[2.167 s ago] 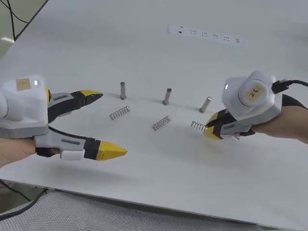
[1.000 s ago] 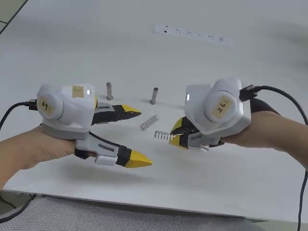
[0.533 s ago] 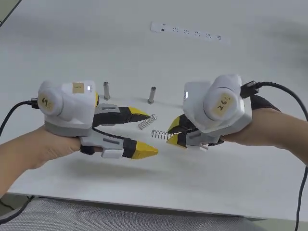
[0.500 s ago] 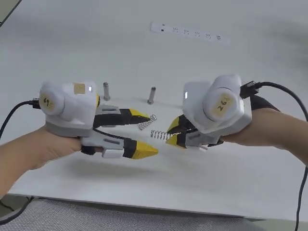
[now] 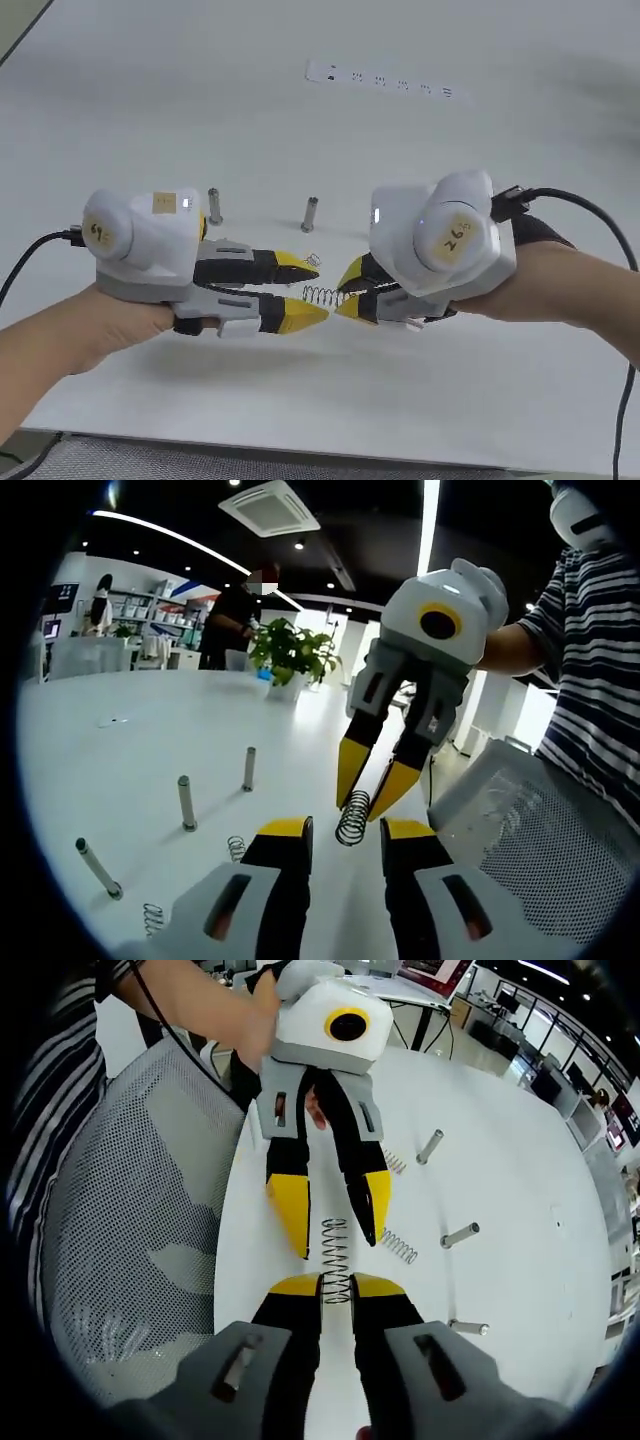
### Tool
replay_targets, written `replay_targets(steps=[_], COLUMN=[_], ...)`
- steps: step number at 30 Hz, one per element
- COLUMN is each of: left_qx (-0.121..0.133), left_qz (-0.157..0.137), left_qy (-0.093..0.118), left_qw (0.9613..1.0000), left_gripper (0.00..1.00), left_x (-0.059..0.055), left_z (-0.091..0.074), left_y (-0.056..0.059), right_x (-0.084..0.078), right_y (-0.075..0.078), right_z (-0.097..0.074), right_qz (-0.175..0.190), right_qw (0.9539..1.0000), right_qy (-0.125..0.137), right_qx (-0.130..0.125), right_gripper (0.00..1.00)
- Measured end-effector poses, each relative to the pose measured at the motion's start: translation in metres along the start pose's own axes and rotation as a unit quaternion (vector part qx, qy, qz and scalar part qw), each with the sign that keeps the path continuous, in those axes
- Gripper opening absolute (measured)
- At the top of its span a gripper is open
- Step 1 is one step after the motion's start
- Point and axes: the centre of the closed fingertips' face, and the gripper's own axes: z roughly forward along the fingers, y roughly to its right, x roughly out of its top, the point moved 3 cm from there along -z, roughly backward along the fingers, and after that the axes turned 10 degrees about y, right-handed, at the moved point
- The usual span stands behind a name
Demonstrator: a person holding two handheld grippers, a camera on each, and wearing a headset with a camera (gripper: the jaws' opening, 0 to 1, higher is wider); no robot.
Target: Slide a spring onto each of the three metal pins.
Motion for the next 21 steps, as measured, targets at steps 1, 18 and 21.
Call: replay_targets(steps=[1,18,21], left_qx=[-0.002,-0.020,-0.021], left_qz=[0.000,0.006,0.007], left_qy=[0.000,0.000,-0.002], left_qw=[1.0000,0.9998,0.9998], left_gripper=[0.23,0.11,0.11], left_x=[-0.0003,0.0030,0.0020], left_z=[0.0009,0.0062,0.0068], left_y=[0.0009,0.0081,0.0089], right_x=[-0.0001,-0.0001,0.0007], right_y=[0.0000,-0.0029,-0.0030], right_z=[-0.0005,-0.0051,-0.0058], right_qz=[0.000,0.000,0.000], right_qw=[1.0000,1.0000,1.0000], right_qy=[0.000,0.003,0.005], right_qx=[0.000,0.002,0.001], right_gripper=[0.13,0.13,0.13])
